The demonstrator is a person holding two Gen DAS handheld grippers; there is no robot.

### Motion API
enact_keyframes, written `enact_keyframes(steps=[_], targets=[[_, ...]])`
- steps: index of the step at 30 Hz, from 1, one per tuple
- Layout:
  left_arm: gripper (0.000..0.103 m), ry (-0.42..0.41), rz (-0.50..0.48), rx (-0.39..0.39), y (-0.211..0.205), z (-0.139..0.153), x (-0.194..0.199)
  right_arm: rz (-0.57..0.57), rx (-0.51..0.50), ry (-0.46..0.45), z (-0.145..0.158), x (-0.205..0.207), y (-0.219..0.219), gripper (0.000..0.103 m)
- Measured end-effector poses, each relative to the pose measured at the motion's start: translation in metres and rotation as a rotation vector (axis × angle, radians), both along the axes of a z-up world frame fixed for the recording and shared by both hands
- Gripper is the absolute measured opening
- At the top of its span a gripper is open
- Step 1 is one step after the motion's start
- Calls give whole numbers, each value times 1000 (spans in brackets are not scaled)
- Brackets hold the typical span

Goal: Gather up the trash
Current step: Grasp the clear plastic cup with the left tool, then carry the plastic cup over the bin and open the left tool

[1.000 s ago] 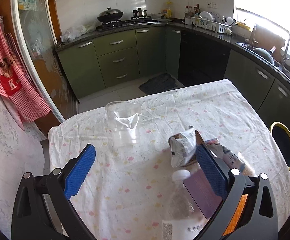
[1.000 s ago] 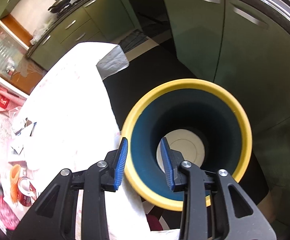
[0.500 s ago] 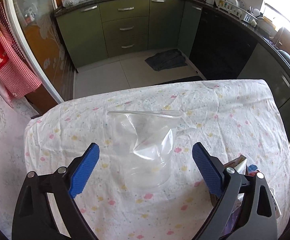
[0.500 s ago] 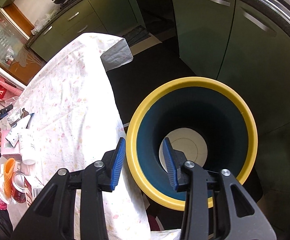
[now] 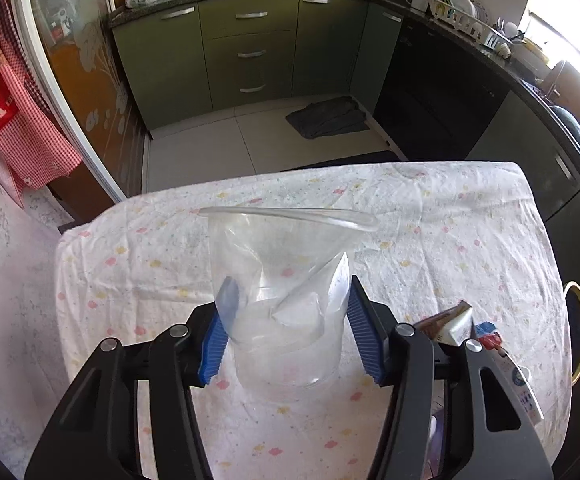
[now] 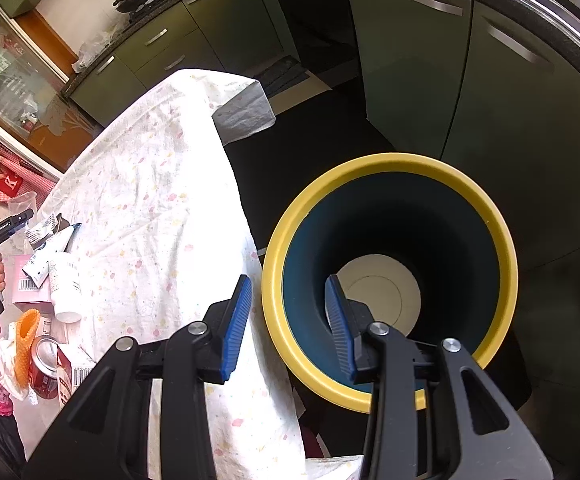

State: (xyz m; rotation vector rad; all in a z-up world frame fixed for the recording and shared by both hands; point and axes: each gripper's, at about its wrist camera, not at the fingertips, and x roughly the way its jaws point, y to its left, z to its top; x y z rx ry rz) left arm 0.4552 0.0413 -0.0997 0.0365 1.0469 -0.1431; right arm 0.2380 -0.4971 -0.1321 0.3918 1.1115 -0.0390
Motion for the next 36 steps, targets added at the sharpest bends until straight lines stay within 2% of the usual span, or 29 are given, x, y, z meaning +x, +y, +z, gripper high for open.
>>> enact_keyframes(steps=[5,9,13,16,19,25,28,31,33,36], targets=[[55,-79,-125,8,-47,61,-49,-19,-7,-53,14,-22,-11,37],[56,-119,-287,-33,-124,99,-99,-32,-16,-80,21,-44,-24,37],[56,-114,-463,-83,-221,110,-152,-48,-41,-97,30,-70,-40,37],[56,-79,-586,-103,-293,104,-183,-66,-61,-120,40,-96,-53,37],[56,-36,-686,-100,-363,87,-207,-89,-82,-150,49,-124,-64,37],[57,58,-797,-65,-481,33,-233,-130,-82,-180,49,-173,-81,37],[58,51,-794,-35,-519,11,-233,-155,-68,-182,45,-191,-90,37],[73,-4,-769,-7,-541,0,-228,-178,-56,-182,40,-201,-98,39],[81,-25,-751,-12,-547,1,-224,-187,-51,-180,38,-204,-101,40],[81,-47,-723,-38,-540,15,-222,-187,-47,-184,35,-206,-101,40]])
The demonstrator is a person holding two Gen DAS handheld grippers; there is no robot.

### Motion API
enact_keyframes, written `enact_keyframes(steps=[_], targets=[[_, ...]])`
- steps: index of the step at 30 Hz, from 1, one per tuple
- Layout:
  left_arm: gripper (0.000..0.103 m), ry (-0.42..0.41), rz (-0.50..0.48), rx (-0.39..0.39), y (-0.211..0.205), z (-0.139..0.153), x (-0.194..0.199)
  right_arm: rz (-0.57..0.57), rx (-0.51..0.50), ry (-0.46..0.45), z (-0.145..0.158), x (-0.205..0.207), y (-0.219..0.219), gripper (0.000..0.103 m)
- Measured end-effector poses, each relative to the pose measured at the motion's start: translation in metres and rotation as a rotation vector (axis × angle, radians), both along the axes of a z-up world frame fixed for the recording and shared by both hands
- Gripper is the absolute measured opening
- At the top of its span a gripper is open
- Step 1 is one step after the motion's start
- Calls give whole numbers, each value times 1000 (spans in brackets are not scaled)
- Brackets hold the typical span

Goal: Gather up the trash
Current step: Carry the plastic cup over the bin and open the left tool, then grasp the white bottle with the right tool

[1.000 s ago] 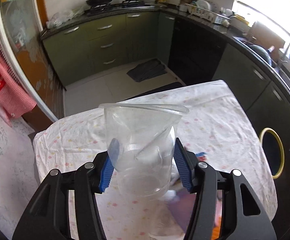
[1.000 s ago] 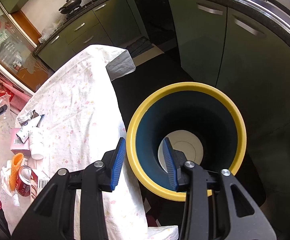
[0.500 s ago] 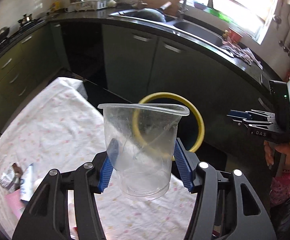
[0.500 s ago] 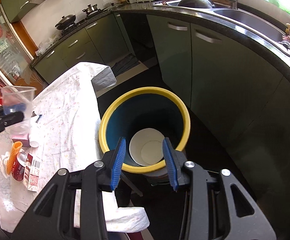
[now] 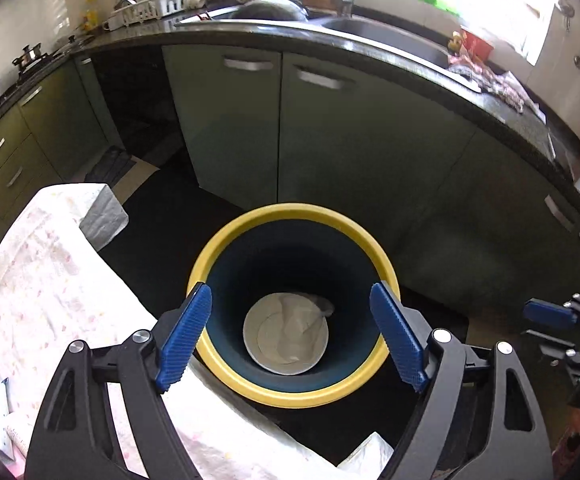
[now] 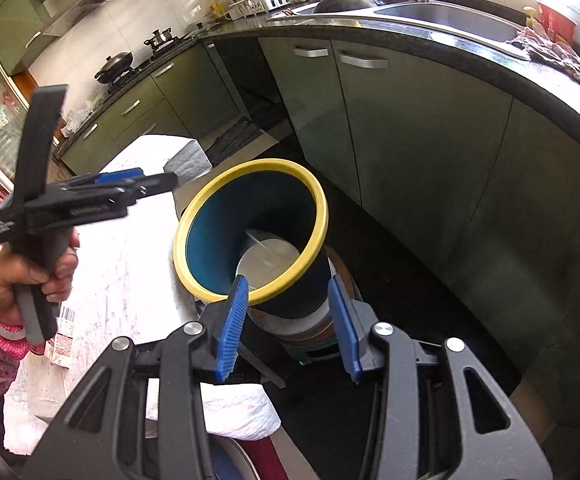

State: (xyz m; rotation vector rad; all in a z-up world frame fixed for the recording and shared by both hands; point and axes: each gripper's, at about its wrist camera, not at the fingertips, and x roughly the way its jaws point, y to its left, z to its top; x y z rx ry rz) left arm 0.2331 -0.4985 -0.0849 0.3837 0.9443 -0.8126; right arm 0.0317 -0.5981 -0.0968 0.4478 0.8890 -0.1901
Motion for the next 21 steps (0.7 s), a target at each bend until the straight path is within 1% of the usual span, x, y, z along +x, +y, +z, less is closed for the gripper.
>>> enact_keyframes(steps=[2,4,5,6,7,11,13,15,18,19,21], targets=[[81,-35,0,-36,22,19,-5,9,0,1,-2,1,3,40],[81,-85,10,-87,47,43,-20,26,1,8,-6,5,8,40],[84,-104,18,-112,60,54,-26,36,3,11,-7,7,10,40],[89,-123,31,-140,79,66,-34,47,4,14,-9,10,14,40],[90,-138,48,-168,98,77,-41,59,4,19,-11,13,18,40],[93,-190,122,-240,179,110,-69,115,-2,34,-13,29,39,40],[96,-235,178,-263,224,120,-80,157,-10,41,-13,36,56,41],[98,-297,248,-271,270,129,-95,211,-15,46,-11,44,77,42],[98,-374,365,-247,327,129,-112,314,-27,65,-12,63,118,42],[98,-384,404,-244,345,128,-117,357,-35,73,-12,69,134,42],[98,-376,464,-258,383,122,-124,464,-34,76,-11,82,167,42]])
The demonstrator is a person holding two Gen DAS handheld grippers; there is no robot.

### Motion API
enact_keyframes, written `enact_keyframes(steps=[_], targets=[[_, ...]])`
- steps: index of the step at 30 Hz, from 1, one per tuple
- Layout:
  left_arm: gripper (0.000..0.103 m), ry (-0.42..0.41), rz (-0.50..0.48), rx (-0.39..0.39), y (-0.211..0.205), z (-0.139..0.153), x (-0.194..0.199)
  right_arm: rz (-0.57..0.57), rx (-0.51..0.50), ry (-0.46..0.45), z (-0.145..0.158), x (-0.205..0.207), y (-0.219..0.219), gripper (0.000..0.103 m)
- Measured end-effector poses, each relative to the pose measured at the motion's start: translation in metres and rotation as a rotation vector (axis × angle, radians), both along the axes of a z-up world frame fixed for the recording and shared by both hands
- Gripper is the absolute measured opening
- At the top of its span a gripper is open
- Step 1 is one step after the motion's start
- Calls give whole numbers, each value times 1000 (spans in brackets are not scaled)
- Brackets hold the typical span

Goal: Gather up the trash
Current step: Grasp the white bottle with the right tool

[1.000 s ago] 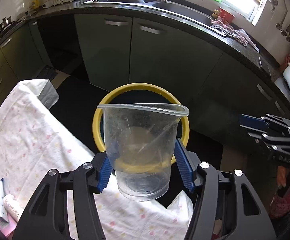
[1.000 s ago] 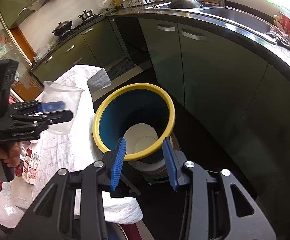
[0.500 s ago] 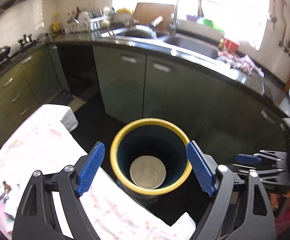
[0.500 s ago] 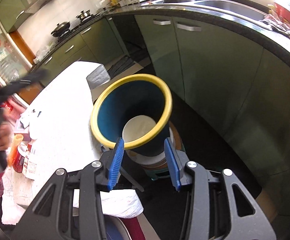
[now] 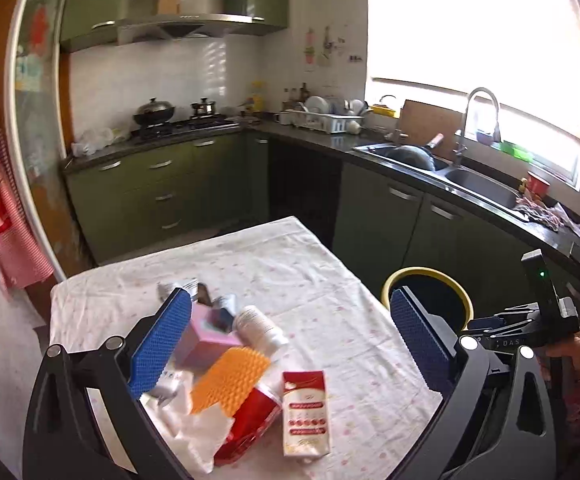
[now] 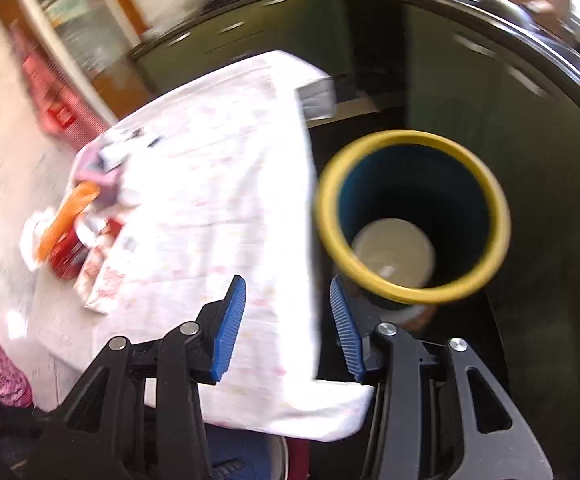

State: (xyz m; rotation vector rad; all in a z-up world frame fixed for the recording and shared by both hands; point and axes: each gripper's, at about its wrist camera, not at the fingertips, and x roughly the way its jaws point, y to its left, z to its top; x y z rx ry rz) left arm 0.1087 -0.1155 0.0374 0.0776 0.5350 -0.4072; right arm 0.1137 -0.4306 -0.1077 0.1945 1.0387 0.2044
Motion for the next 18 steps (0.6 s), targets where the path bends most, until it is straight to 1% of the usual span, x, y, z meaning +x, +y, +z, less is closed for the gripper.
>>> enact_keyframes(steps=[2,3,7,9,12,14,18], targets=[[98,19,55,-35,35,-6,-6,109,19,11,2,14,32,42],[98,25,89,-41,52,-11,-9,152,18,19,3,21,47,42],[98,31,210,-26,100,-29,-23,259,-33,36,8,51,103,42],[98,38,247,-25,121,-36,-30,283,-37,42,10,72,126,42],[98,41,292,-26,139,-45,-35,318,-17,73,7,108,160,42],[98,46,300,-33,143,-48,-37,324,-4,112,0,134,177,42],[98,49,312,-22,146,-49,-40,313,-30,157,-18,175,200,42]])
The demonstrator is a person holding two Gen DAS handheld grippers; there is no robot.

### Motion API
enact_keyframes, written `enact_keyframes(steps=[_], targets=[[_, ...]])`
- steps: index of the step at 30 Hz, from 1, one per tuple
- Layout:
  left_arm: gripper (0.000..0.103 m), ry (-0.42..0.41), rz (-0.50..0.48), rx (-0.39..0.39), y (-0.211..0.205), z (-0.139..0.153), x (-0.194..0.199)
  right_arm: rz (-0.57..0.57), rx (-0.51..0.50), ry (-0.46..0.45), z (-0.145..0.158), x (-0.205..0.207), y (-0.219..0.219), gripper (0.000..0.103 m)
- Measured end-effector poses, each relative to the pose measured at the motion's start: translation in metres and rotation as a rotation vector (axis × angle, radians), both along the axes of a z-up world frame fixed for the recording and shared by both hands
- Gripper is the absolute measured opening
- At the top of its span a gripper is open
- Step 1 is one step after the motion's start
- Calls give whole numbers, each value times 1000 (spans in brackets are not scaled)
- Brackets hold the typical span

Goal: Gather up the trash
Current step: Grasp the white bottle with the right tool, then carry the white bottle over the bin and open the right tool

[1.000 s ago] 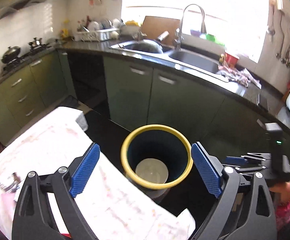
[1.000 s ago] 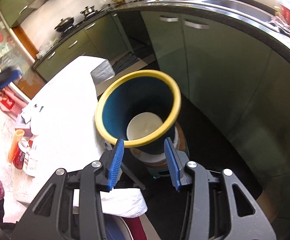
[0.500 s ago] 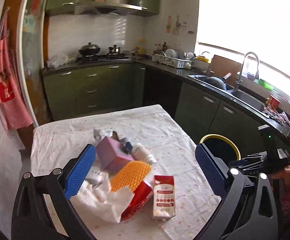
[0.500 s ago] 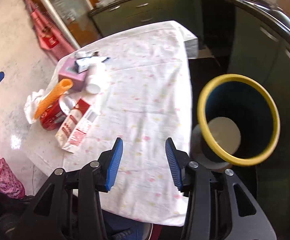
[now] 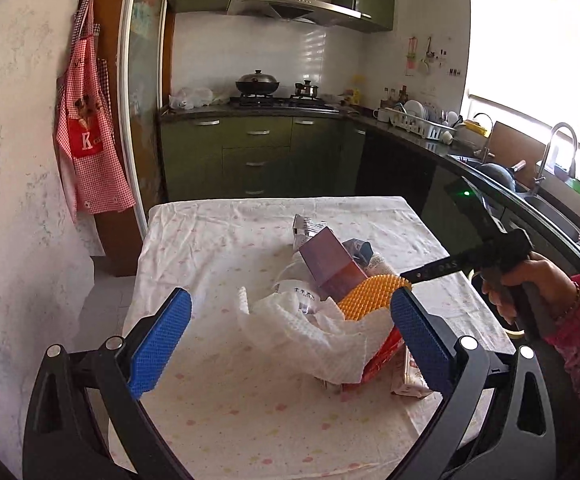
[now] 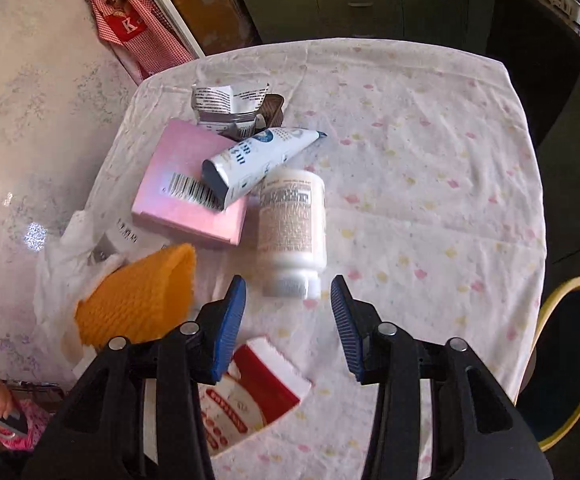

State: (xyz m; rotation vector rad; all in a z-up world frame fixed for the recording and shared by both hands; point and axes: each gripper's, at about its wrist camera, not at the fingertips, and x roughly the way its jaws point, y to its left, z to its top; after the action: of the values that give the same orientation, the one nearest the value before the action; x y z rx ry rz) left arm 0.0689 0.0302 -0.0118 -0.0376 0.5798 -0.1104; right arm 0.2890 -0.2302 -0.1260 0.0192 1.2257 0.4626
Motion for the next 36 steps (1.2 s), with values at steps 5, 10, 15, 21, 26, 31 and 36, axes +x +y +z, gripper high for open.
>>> enact_keyframes(steps=[5,10,15,21,26,31,36], targets=[[98,20,3,-9,4,-7,2,-6,-13,50,-19,30,14,44],[98,51,-4,-32,4,-13,13,-3,-23,64,-29,43,23,47],[98,69,-10,-40,3,-19,22,-5,-14,76,-41,51,27,47],[98,75,-15,-36,0,-21,26,-29,36,27,-22,35,6,45],[98,77,-20,-39,-5,-22,29,-85,93,-43,10,4,-44,45],[98,85,-46,-34,-17,-26,30,-275,86,-134,33,-25,-138,45],[98,86,-73,-25,-31,-26,32,-511,-7,-121,10,-42,-241,45]])
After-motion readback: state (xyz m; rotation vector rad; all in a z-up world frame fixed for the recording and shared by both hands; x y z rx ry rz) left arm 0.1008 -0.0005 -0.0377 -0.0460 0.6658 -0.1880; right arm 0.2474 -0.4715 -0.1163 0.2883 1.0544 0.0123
